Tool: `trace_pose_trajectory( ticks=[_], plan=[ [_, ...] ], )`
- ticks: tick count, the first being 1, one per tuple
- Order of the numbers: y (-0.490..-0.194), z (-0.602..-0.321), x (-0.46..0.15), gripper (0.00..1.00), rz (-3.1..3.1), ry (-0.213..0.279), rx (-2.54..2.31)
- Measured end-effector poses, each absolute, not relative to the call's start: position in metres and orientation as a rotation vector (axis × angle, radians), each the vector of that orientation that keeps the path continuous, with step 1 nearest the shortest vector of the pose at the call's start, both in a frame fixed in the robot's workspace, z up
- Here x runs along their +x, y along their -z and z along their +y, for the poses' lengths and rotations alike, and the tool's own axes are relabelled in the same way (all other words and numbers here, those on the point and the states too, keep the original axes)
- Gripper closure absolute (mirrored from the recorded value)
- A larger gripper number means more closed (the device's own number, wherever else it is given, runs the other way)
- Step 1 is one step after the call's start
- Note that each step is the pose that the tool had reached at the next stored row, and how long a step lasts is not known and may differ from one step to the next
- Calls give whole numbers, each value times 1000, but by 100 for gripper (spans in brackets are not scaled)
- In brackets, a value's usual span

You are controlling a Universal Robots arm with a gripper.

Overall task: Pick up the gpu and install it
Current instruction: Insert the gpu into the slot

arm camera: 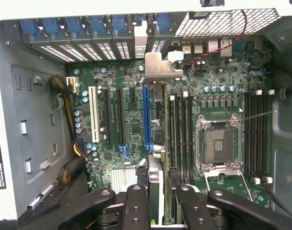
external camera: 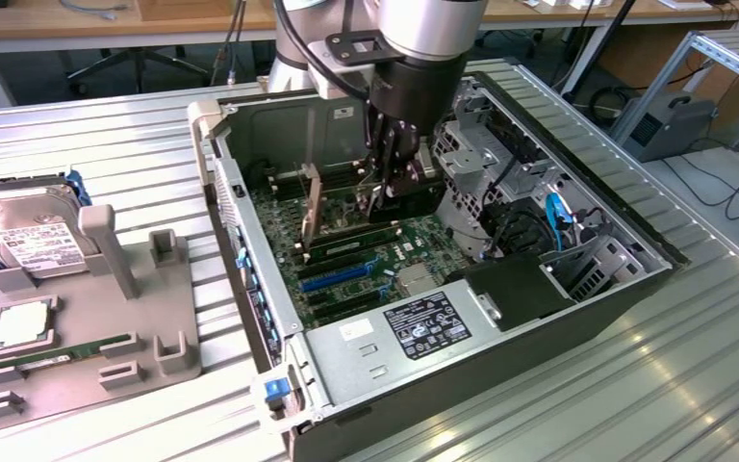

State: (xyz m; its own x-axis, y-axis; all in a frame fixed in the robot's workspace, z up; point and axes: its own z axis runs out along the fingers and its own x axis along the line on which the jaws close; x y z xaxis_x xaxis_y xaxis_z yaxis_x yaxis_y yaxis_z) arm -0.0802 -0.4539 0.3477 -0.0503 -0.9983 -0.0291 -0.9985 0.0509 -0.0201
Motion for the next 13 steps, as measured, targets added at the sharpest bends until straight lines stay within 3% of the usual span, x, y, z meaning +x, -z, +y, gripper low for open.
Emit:
trace_pose_trajectory(
  ticks=[13],
  plan=[
    [-344, -456, -80, 73, 2252, -9, -2140]
  ],
)
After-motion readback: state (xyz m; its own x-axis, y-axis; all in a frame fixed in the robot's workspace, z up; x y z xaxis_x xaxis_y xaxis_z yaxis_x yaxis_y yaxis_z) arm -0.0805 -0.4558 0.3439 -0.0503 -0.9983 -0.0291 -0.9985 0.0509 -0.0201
